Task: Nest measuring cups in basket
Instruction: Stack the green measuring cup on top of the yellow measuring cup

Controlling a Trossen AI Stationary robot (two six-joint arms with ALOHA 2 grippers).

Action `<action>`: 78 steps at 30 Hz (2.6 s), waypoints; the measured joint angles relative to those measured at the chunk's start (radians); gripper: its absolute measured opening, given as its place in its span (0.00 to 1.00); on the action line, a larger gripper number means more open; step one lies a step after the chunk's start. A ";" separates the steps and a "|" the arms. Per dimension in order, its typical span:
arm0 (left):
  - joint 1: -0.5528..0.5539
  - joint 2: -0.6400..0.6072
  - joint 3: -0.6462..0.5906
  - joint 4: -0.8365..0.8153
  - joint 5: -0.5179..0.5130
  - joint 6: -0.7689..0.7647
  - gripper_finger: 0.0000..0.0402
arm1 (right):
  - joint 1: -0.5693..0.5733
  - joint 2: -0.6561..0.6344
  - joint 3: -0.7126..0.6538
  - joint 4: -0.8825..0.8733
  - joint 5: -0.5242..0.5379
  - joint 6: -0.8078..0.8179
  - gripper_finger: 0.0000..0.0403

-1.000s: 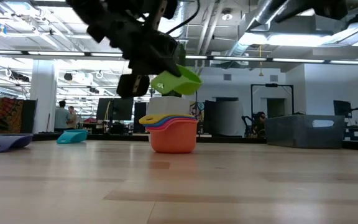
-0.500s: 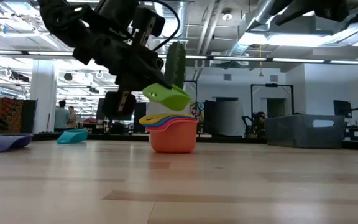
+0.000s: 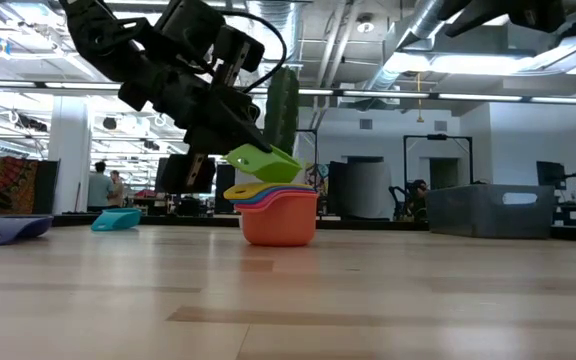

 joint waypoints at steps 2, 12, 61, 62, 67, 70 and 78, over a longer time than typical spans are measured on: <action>-0.002 0.000 0.000 0.000 0.000 -0.002 0.00 | 0.000 0.000 0.000 0.000 0.000 0.000 0.30; -0.007 0.000 0.000 0.000 0.034 -0.005 0.00 | 0.000 0.000 0.000 0.006 0.000 0.000 0.30; -0.145 -0.175 0.188 -0.501 -0.684 0.309 0.31 | -0.130 0.095 0.000 0.200 -0.172 -0.132 0.30; -0.145 -0.161 0.198 -0.504 -0.677 0.310 0.32 | -0.131 0.095 0.000 0.196 -0.173 -0.132 0.30; -0.145 -0.125 0.254 -0.570 -0.642 0.321 0.32 | -0.128 0.089 0.000 0.196 -0.175 -0.132 0.30; -0.153 -0.129 0.284 -0.648 -0.625 0.319 0.32 | -0.127 0.098 0.000 0.199 -0.201 -0.127 0.30; -0.254 -0.069 0.399 -0.780 -0.818 0.309 0.32 | -0.144 0.168 0.000 0.250 -0.232 -0.124 0.30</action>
